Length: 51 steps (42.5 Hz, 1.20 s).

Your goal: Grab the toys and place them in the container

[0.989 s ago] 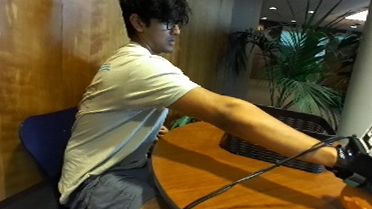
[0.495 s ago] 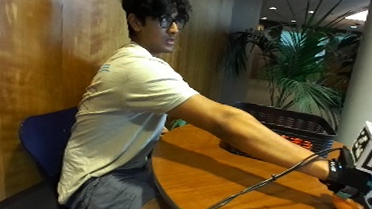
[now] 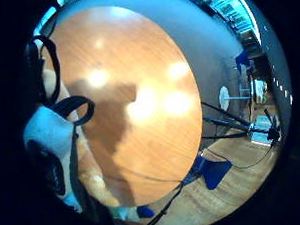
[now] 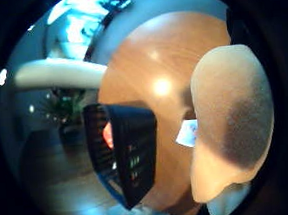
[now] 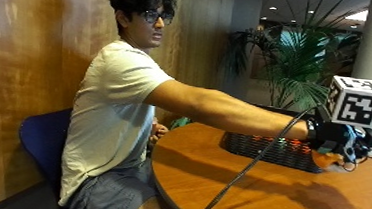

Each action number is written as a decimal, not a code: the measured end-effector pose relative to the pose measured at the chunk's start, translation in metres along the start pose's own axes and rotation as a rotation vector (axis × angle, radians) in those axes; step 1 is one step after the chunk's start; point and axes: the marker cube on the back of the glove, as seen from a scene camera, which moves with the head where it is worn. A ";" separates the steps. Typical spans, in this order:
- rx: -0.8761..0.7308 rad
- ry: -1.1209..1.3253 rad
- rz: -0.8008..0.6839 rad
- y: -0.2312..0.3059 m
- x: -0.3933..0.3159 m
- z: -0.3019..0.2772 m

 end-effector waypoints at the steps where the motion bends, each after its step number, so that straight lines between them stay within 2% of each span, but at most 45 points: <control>1: 0.000 0.005 -0.014 0.004 -0.002 -0.006; 24: 0.072 -0.057 -0.176 0.065 -0.067 -0.103; 51: 0.126 -0.094 -0.432 0.132 -0.215 -0.137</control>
